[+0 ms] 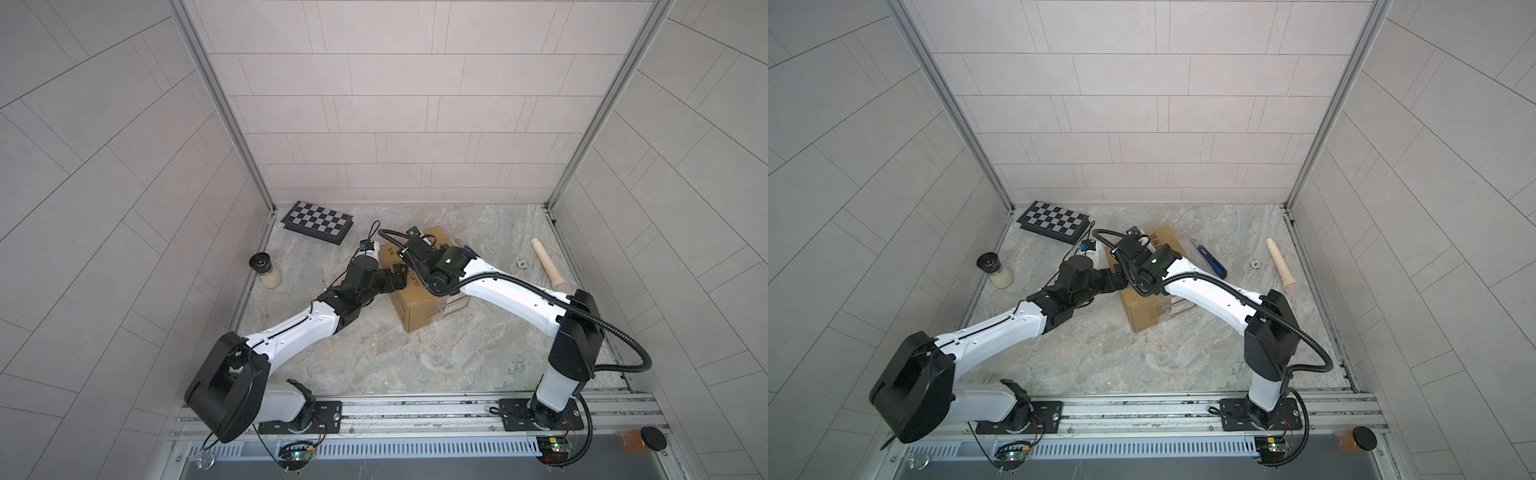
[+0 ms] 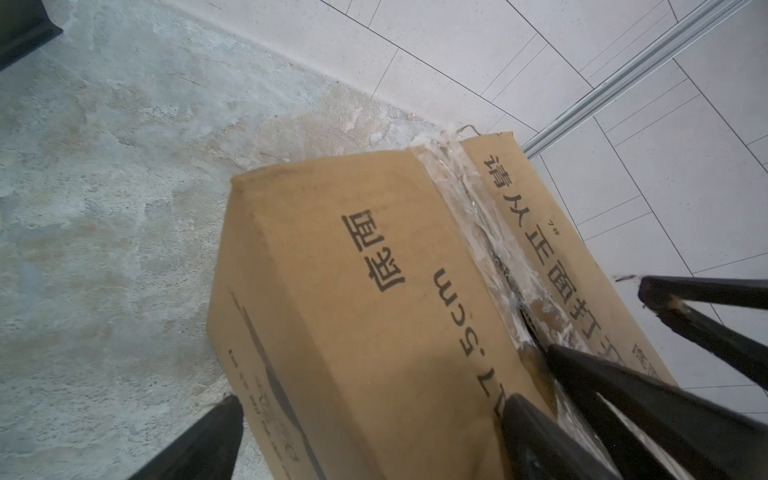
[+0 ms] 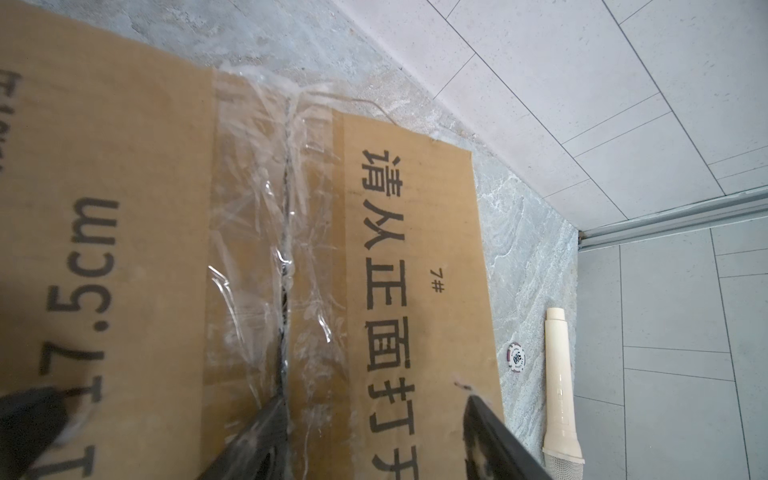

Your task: Unpack the express box

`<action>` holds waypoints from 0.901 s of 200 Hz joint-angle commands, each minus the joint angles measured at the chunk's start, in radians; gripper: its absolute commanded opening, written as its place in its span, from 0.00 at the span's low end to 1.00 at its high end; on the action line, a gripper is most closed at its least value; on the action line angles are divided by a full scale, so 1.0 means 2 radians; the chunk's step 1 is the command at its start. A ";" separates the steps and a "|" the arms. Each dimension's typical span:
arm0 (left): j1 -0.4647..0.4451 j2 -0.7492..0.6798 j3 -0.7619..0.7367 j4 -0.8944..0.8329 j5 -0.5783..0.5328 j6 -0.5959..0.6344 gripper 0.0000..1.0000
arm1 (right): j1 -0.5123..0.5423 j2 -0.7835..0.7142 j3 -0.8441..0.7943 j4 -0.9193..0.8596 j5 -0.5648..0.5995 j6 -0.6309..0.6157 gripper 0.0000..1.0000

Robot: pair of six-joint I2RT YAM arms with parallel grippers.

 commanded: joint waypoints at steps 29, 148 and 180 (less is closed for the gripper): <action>0.007 0.021 -0.038 -0.148 -0.033 0.021 1.00 | -0.045 0.007 -0.028 -0.030 -0.041 0.026 0.69; 0.029 -0.060 0.001 -0.132 0.015 0.028 1.00 | -0.142 -0.225 -0.170 0.087 -0.244 0.098 0.75; 0.040 -0.080 0.018 -0.123 0.034 0.033 1.00 | -0.229 -0.272 -0.251 0.131 -0.334 0.129 0.75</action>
